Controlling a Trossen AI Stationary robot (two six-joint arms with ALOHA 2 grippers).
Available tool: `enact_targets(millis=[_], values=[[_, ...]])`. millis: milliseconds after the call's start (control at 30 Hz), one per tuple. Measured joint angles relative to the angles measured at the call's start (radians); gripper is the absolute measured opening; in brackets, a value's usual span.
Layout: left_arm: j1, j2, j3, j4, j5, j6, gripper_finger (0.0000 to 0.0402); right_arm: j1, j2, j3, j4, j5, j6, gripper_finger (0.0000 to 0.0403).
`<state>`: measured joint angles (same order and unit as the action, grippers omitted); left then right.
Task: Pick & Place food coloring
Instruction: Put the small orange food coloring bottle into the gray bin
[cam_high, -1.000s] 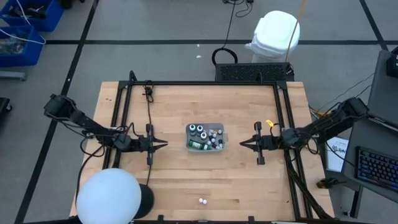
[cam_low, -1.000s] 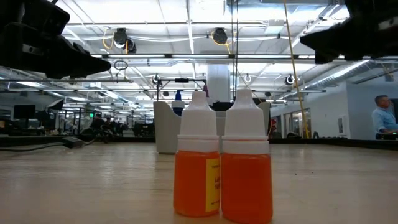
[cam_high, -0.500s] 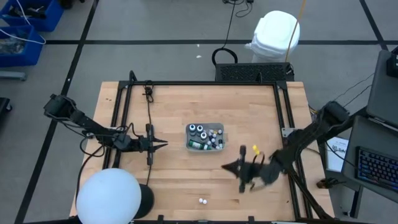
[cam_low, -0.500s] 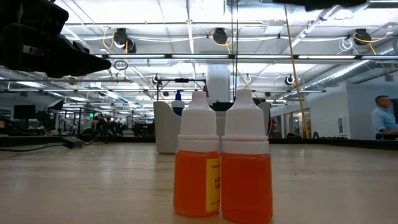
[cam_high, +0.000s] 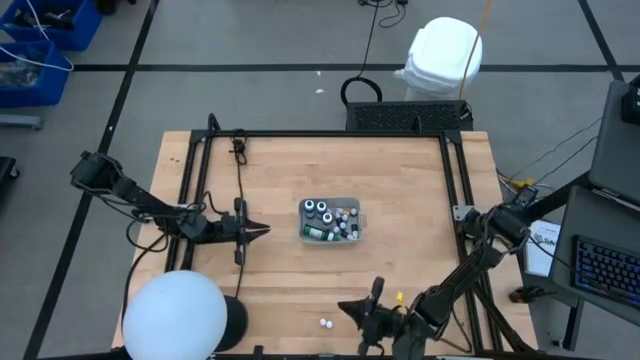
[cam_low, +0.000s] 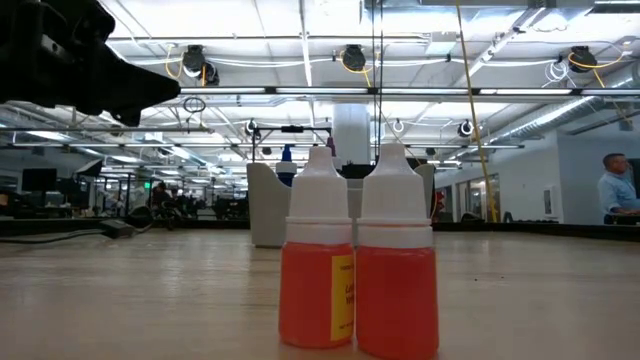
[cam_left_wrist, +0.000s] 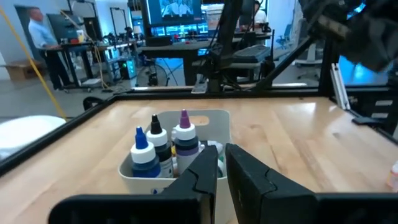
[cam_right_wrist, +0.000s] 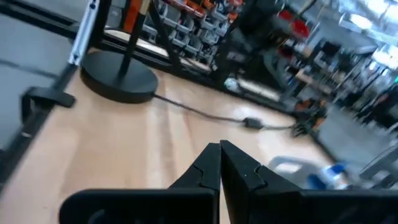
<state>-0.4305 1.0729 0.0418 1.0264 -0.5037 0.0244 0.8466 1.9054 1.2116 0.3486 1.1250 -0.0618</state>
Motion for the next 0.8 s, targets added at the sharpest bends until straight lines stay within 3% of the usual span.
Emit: enact_targets(millis=[67,133,233,300,567,800], values=[[0.000,0.000,0.000,0.000,0.000,-0.023,0.0042,0.000,0.029,0.014,-0.002,-0.011,0.081,0.0002],[0.000,0.000,0.000,-0.002,0.001,-0.036,0.0042,-0.001,0.054,0.020,0.001,-0.092,0.161,0.0011],[0.000,0.000,0.000,-0.003,0.001,-0.038,0.0042,-0.014,0.092,0.020,0.006,-0.250,0.259,0.0044],[0.000,0.000,0.000,-0.002,0.000,-0.037,0.0042,-0.023,0.121,0.020,0.008,-0.300,0.309,0.0075],[0.000,0.000,0.000,0.039,0.001,-0.002,0.0042,-0.037,0.209,0.020,0.064,-0.316,0.420,0.0188],[0.000,0.000,0.000,0.040,0.000,0.005,0.0042,-0.037,0.226,0.020,0.089,-0.319,0.448,0.0225]])
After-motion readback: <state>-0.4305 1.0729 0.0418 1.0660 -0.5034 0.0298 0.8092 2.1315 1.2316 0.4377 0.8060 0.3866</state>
